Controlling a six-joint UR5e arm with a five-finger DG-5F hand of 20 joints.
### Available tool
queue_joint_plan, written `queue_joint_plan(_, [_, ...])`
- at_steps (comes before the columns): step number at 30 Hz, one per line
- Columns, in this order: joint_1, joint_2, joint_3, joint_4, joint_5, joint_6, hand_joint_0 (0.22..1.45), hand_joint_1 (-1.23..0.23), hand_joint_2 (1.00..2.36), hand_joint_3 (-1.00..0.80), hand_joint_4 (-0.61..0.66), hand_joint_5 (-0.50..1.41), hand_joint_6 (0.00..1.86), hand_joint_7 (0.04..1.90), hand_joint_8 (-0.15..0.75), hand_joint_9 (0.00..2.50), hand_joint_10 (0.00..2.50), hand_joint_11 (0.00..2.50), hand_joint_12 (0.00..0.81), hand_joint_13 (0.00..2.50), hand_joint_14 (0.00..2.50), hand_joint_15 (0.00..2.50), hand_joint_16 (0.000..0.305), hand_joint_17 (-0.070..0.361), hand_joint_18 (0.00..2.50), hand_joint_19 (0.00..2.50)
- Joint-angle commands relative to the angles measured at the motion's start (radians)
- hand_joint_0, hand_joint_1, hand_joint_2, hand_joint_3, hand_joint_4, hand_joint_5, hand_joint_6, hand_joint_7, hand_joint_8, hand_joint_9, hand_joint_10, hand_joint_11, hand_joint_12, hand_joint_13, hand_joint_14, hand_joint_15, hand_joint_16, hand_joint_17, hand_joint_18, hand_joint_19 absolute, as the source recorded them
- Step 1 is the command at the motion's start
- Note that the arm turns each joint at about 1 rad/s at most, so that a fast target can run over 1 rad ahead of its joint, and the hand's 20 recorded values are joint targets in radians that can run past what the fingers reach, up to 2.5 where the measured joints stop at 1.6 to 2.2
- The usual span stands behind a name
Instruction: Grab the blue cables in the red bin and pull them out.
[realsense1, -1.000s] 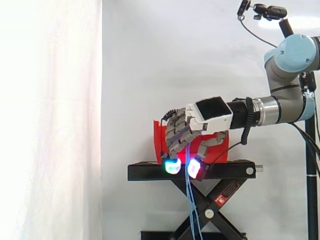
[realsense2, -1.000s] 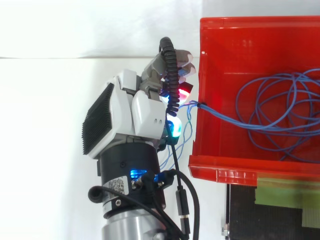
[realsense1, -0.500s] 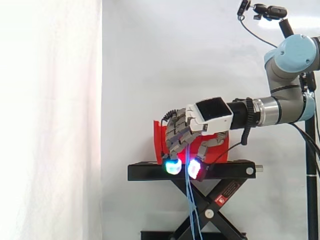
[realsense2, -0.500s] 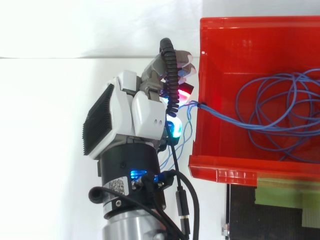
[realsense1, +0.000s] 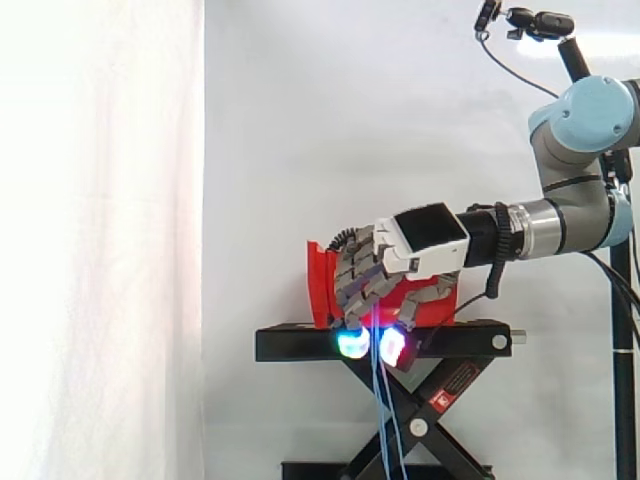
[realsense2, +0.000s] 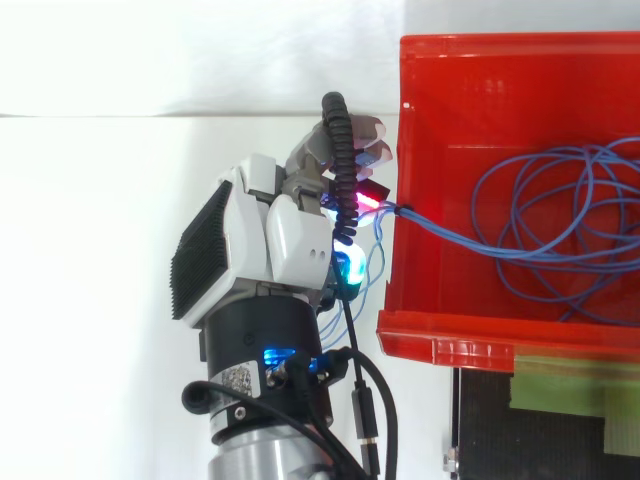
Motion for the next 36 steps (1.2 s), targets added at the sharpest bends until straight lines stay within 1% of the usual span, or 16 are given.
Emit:
queue_joint_plan(1, [-0.002,0.0,-0.003,0.0,0.0,-0.001,0.86,-0.95,1.0,-1.0,0.02,0.85,0.07,0.8,0.244,0.84,0.02,0.98,0.369,0.79,0.03,0.82,0.047,0.107,0.59,0.68])
queue_joint_plan(5, [0.0,0.001,-0.003,0.005,0.0,-0.002,0.87,-0.95,1.0,-1.0,0.02,0.86,0.0,0.82,0.246,0.84,0.02,0.99,0.372,0.79,0.03,0.82,0.047,0.107,0.59,0.69])
queue_joint_plan(23, [0.0,0.0,-0.003,0.054,0.0,-0.013,0.86,-0.95,1.0,-1.0,0.03,0.85,0.0,0.8,0.243,0.83,0.02,0.98,0.372,0.79,0.03,0.82,0.048,0.107,0.59,0.69])
queue_joint_plan(29, [0.0,0.0,-0.003,0.057,0.0,-0.013,0.86,-0.95,1.0,-1.0,0.02,0.85,0.0,0.8,0.246,0.84,0.02,0.98,0.373,0.79,0.03,0.81,0.048,0.107,0.59,0.69])
queue_joint_plan(30, [0.0,0.0,-0.004,0.057,0.0,-0.013,0.86,-0.95,1.0,-1.0,0.02,0.85,0.0,0.8,0.248,0.84,0.02,0.98,0.372,0.79,0.03,0.82,0.048,0.107,0.59,0.69])
queue_joint_plan(32, [0.0,0.0,-0.024,0.069,0.0,-0.013,0.86,-0.95,1.0,-1.0,0.02,0.85,0.0,0.8,0.246,0.84,0.02,0.98,0.373,0.79,0.03,0.82,0.048,0.107,0.59,0.69])
queue_joint_plan(36, [0.0,0.0,-0.029,0.084,0.0,-0.011,0.86,-0.95,1.0,-1.0,0.02,0.85,0.0,0.8,0.244,0.83,0.02,0.98,0.373,0.79,0.03,0.82,0.048,0.107,0.59,0.69])
